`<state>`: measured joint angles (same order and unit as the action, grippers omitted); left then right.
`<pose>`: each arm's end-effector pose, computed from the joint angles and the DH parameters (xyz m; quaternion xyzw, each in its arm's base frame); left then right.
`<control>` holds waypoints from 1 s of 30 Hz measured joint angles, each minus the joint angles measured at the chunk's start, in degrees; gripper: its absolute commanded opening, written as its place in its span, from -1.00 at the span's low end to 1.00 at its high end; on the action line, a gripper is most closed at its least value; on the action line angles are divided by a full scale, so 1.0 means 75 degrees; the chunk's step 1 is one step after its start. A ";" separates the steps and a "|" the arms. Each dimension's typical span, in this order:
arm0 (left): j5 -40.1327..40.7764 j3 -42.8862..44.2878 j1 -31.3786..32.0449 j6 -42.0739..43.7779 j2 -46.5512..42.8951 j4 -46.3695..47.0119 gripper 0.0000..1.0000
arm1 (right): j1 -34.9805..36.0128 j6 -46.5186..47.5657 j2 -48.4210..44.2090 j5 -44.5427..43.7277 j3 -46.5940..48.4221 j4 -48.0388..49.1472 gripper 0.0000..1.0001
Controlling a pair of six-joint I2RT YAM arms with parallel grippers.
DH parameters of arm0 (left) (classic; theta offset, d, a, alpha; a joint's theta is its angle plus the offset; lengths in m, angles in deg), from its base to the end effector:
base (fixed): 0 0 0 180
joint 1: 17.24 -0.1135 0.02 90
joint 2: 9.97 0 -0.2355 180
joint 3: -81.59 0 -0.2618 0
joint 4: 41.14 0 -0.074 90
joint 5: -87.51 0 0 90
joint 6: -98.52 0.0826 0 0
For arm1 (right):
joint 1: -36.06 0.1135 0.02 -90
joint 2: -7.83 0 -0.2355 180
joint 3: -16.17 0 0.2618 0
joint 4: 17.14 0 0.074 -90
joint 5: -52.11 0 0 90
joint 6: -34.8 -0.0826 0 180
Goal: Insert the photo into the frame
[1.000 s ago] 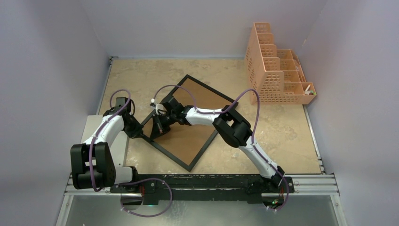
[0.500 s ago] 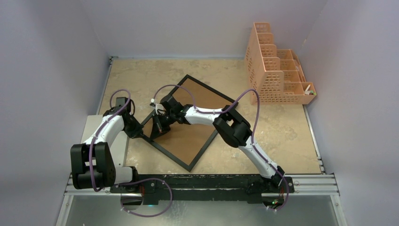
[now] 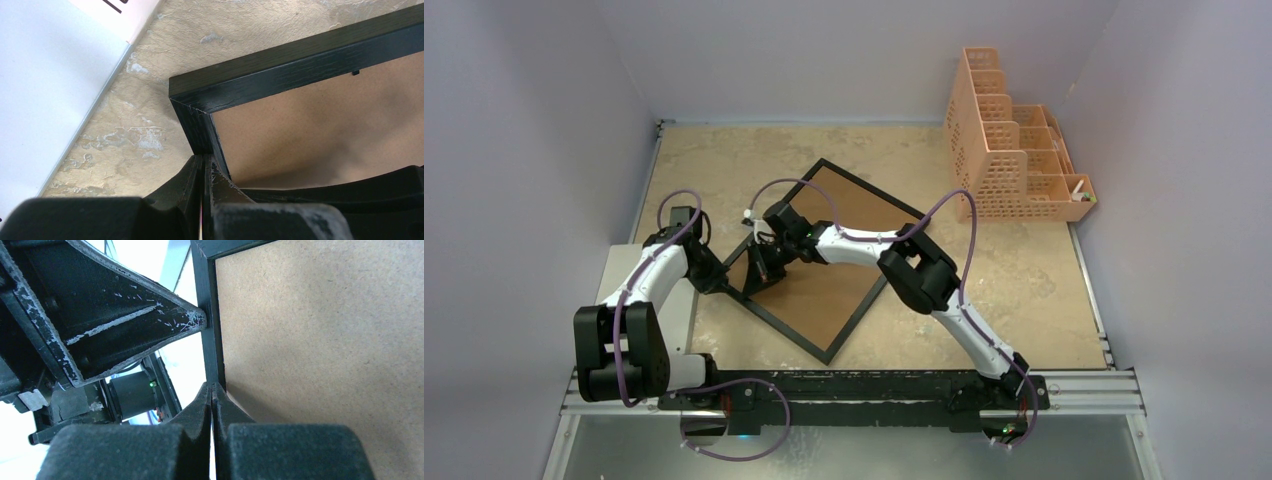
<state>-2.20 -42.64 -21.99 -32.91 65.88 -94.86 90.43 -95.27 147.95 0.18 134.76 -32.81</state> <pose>0.2511 0.0213 0.1016 -0.3886 0.9106 -0.0420 0.1345 0.2819 0.4808 0.0844 -0.2493 0.8221 0.5069 0.0711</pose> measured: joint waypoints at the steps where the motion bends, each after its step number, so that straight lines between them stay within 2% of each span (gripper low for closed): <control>1: 0.0000 0.0000 0.0000 0.0000 0.0000 0.0000 -1.00 | 0.0009 0.0035 -0.0017 -0.0032 -0.0023 0.0006 -1.00; 25: -0.0044 0.0003 0.0000 0.0009 0.0003 0.0009 -1.00 | -0.0303 0.1405 -0.0504 -0.1023 -0.0589 0.0545 -1.00; 26: -0.0099 0.0003 0.0000 0.0015 0.0003 0.0012 -1.00 | -0.0303 0.1448 -0.0595 -0.1139 -0.0673 0.0545 -0.96; 28: -0.0230 0.0000 -0.0017 0.0067 -0.0003 0.0032 -0.86 | -0.0335 0.1565 -0.0851 -0.1358 -0.0918 0.0498 -0.85; 30: -0.0329 -0.0017 -0.0044 0.0119 -0.0023 0.0055 -0.69 | -0.0420 0.1749 -0.1271 -0.1510 -0.1399 0.0373 -0.65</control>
<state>-4.66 -42.77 -22.32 -32.01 65.71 -94.45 87.28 -82.16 138.42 -11.15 124.27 -30.01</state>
